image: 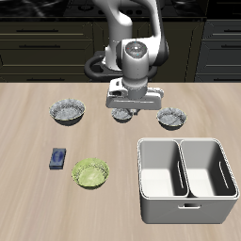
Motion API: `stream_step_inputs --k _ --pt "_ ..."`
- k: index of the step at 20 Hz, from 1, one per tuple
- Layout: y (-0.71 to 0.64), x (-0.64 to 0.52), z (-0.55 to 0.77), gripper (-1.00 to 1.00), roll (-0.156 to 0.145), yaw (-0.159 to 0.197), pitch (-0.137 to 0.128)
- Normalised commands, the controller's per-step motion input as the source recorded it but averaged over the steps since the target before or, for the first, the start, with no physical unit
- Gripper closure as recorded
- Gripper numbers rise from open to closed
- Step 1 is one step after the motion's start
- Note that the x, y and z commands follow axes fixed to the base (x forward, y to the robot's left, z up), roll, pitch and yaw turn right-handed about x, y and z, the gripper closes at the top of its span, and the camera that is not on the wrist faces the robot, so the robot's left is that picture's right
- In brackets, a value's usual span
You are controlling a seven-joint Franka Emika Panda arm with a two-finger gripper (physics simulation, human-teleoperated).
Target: Stack the smallest bowl on the middle-sized black bowl
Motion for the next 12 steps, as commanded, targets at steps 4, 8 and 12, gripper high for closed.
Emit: stream_step_inputs --k 4,8,12 --pt "-0.04 0.02 0.23 1.00 0.001 0.004 -0.029" --pt "-0.04 0.02 0.28 1.00 -0.008 -0.003 -0.041" --pt "-0.02 0.01 0.10 1.00 0.000 0.004 -0.020"
